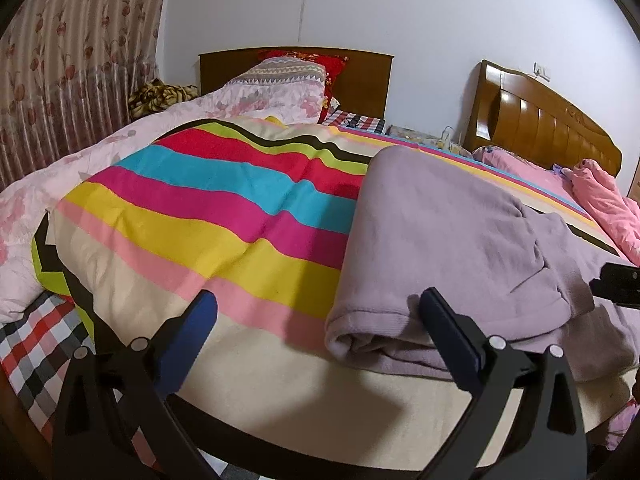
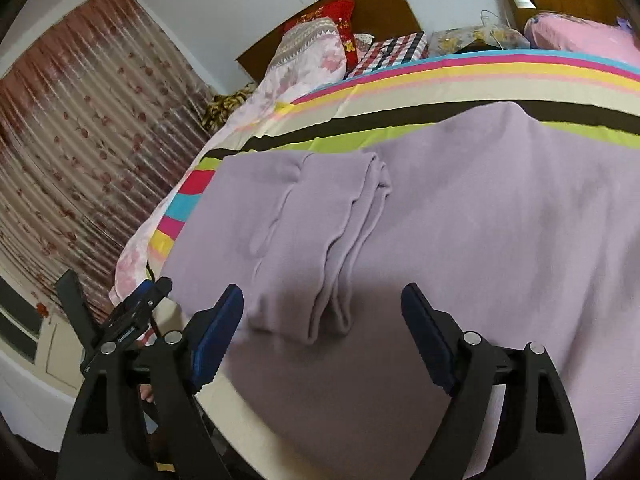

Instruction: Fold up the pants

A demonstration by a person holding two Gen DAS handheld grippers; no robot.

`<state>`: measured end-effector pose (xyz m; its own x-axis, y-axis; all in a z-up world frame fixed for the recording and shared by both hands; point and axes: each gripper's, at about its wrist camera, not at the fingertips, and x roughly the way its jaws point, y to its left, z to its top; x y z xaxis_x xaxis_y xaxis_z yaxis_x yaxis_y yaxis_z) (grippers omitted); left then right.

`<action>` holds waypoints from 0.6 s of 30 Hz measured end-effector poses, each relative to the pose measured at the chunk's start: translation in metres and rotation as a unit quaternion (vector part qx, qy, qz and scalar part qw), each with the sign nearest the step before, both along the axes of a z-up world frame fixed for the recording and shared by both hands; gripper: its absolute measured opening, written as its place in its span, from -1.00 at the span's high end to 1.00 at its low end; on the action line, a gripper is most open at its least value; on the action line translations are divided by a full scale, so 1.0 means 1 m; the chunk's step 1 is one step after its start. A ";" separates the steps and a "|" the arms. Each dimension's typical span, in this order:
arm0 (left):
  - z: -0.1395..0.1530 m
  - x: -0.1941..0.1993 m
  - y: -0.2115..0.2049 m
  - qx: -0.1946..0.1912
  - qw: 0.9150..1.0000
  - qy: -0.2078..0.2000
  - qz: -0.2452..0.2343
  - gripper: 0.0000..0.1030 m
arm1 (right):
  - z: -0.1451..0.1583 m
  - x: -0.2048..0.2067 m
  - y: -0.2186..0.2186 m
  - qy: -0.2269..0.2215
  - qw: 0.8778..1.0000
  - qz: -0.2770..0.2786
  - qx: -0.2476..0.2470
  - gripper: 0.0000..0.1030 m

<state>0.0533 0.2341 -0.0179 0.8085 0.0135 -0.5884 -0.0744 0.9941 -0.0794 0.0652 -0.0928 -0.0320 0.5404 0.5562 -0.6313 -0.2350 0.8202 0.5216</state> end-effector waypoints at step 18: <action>0.018 -0.024 -0.009 0.020 0.999 -0.027 -0.033 -0.96 | 0.050 0.036 0.031 -0.021 0.994 0.070 0.078 0.75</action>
